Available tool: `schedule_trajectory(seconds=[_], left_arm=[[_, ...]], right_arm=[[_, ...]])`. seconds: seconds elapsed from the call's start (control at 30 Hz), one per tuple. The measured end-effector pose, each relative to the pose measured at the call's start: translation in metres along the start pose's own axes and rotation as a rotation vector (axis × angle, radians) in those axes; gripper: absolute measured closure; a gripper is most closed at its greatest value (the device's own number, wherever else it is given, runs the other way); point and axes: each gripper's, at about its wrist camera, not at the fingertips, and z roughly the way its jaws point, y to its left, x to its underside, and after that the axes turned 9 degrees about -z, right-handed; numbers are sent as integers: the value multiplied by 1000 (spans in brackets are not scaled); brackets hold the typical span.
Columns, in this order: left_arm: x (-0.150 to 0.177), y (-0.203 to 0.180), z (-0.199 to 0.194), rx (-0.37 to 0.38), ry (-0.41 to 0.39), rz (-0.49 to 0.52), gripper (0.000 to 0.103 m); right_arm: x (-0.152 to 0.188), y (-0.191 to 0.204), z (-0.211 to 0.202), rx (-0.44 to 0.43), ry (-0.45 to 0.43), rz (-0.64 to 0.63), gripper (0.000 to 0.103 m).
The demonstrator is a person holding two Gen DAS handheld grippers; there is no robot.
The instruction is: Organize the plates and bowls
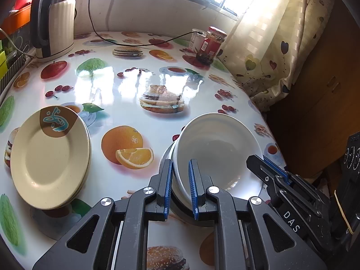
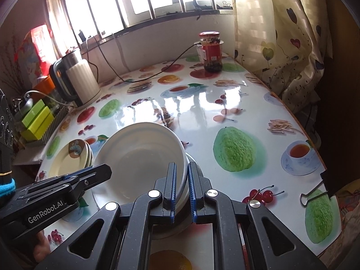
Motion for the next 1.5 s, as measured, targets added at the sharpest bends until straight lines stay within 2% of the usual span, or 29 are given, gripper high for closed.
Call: schedule_trajectory(seconds=[0.93, 1.0, 1.07, 1.13, 1.37, 1.5], left_arm=[[0, -3, 2, 5, -4, 0, 88], [0, -3, 1, 8, -10, 2, 88], [0, -4, -2, 9, -22, 9, 88], [0, -2, -6, 17, -30, 8, 88], [3, -3, -23, 20, -81, 28, 83], [6, -2, -33, -8, -107, 52, 81]], right_arm=[[0, 1, 4, 7, -1, 5, 89], [0, 2, 3, 6, -8, 6, 87], [0, 2, -1, 8, -18, 8, 77], [0, 2, -5, 8, -28, 12, 71], [0, 1, -17, 9, -57, 21, 67], [1, 0, -25, 8, -81, 23, 63]])
